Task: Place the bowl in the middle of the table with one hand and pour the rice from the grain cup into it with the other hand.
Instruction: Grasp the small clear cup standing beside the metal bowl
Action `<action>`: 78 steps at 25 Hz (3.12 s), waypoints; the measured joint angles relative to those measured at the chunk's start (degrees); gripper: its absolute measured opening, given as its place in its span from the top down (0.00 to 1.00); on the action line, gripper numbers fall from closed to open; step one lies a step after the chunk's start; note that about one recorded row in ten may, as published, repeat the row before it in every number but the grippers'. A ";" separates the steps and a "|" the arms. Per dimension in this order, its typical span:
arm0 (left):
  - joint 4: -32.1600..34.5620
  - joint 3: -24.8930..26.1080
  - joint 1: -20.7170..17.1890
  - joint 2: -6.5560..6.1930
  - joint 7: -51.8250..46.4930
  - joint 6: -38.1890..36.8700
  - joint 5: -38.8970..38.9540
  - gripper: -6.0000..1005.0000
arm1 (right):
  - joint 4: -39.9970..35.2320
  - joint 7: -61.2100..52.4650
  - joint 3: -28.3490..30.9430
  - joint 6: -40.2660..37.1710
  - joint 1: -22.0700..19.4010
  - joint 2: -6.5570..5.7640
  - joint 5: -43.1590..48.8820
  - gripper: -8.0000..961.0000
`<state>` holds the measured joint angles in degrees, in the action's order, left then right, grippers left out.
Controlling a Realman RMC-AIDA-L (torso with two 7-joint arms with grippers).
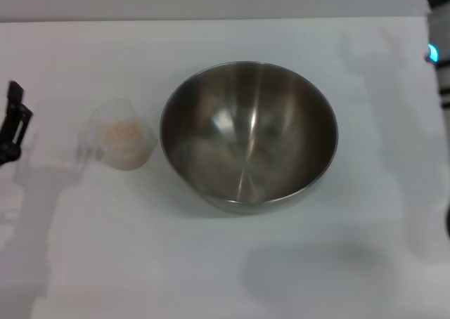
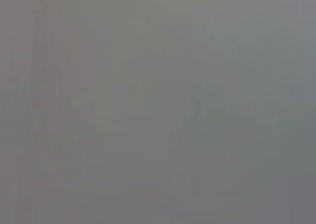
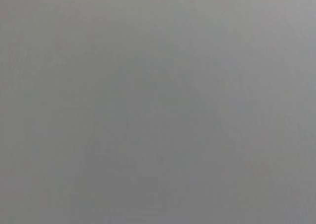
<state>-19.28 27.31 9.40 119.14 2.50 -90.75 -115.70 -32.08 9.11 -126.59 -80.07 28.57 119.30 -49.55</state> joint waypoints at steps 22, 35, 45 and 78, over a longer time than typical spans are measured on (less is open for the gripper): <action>-11.29 -5.83 -3.84 0.03 16.30 19.42 3.04 0.16 | 15.79 -8.13 1.19 -1.64 3.50 -0.91 0.42 0.22; -9.39 -5.45 0.43 0.04 16.31 23.06 7.18 0.16 | 16.28 -8.21 1.35 -2.01 3.11 -0.83 0.42 0.22; -8.12 -2.60 2.45 0.04 16.31 25.96 7.51 0.16 | 16.53 -8.23 1.35 -1.82 3.53 -0.73 0.24 0.22; -7.52 -1.56 3.57 0.03 15.69 25.27 7.20 0.38 | 17.24 -8.07 2.24 2.13 5.63 -0.56 0.22 0.22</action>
<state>-26.80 25.75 12.98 119.18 18.19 -65.47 -108.49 -14.85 1.04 -124.34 -77.94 34.21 118.74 -49.32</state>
